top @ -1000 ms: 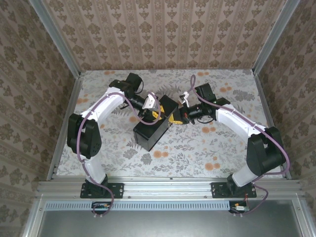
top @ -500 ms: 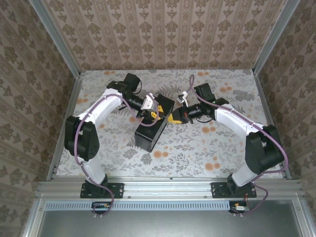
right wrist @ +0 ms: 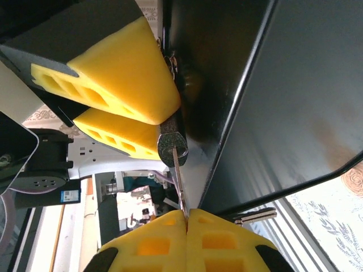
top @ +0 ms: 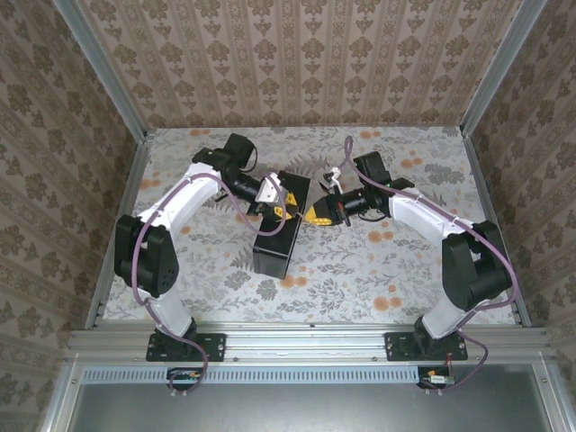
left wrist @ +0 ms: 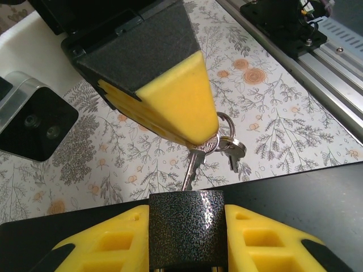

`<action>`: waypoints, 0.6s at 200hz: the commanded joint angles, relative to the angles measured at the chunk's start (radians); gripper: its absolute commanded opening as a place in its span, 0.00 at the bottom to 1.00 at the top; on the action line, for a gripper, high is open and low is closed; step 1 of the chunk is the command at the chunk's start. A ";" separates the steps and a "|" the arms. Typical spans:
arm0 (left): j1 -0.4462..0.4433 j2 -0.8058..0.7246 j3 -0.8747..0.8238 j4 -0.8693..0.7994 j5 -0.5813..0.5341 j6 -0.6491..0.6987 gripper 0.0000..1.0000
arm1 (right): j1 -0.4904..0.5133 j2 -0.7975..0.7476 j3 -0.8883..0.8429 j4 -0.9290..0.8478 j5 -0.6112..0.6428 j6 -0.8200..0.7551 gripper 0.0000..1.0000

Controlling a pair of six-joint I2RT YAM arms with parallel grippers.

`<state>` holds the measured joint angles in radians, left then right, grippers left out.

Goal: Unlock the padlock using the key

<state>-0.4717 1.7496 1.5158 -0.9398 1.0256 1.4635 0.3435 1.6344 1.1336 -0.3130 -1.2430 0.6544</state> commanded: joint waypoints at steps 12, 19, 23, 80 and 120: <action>-0.040 -0.045 0.001 -0.008 0.098 0.050 0.14 | -0.012 0.039 0.045 -0.010 -0.057 -0.065 0.00; -0.042 -0.044 -0.001 -0.004 0.097 0.049 0.14 | -0.015 0.047 0.049 -0.022 -0.062 -0.075 0.00; -0.042 -0.043 -0.001 -0.005 0.097 0.050 0.14 | -0.015 0.051 0.052 -0.025 -0.064 -0.080 0.00; -0.047 -0.040 0.000 -0.009 0.087 0.060 0.14 | -0.023 0.095 0.084 -0.038 -0.104 -0.103 0.00; -0.051 -0.032 -0.002 0.022 0.080 0.032 0.13 | -0.017 0.121 0.119 -0.051 -0.095 -0.093 0.00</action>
<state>-0.4969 1.7496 1.5082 -0.9283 0.9974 1.4860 0.3225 1.7313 1.1988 -0.3710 -1.3266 0.5747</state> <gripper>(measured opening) 0.280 0.040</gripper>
